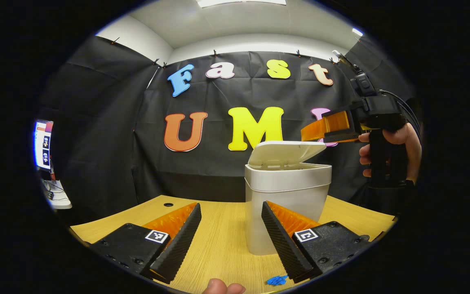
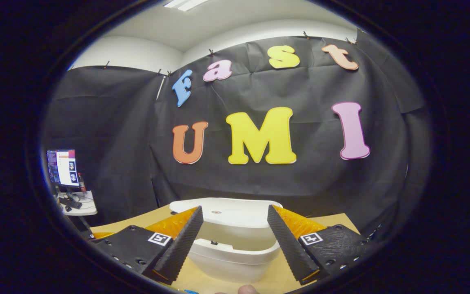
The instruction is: Press the lid of the desktop garbage bin to open it, pick up the crumpled paper on the desktop and throw it into the bin, then pick up the pop can on the desktop and drop it into the bin, and finally close the garbage bin lid.
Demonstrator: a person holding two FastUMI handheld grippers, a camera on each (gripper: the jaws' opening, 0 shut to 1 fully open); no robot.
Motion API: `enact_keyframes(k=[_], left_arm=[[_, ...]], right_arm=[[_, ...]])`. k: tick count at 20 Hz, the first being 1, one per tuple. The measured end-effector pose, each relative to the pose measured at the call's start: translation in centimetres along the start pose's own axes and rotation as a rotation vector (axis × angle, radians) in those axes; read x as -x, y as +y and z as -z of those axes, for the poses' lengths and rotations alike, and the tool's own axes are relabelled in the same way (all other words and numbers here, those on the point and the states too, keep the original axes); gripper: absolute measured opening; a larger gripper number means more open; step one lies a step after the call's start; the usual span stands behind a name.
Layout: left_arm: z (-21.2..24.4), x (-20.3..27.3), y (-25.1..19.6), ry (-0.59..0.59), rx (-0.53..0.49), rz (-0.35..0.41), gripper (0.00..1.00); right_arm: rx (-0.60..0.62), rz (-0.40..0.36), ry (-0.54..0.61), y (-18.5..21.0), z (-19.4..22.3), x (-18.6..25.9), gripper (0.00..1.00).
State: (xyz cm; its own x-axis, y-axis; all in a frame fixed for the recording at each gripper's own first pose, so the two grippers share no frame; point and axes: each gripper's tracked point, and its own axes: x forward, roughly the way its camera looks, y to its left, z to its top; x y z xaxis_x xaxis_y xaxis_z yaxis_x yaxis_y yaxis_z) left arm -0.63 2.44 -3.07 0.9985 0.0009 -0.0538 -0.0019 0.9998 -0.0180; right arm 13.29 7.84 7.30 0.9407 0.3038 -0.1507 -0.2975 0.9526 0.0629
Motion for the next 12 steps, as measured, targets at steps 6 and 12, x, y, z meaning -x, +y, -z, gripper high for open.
enact_keyframes(k=[6,12], left_arm=[[0.3,0.6,-1.6,0.010,-0.018,0.016,0.96],[0.9,1.0,-2.9,0.024,-0.031,0.028,0.96]], right_arm=[[-0.031,0.041,-0.010,-2.0,1.6,3.4,0.98],[-0.020,0.116,-0.065,-4.3,4.3,9.1,0.96]])
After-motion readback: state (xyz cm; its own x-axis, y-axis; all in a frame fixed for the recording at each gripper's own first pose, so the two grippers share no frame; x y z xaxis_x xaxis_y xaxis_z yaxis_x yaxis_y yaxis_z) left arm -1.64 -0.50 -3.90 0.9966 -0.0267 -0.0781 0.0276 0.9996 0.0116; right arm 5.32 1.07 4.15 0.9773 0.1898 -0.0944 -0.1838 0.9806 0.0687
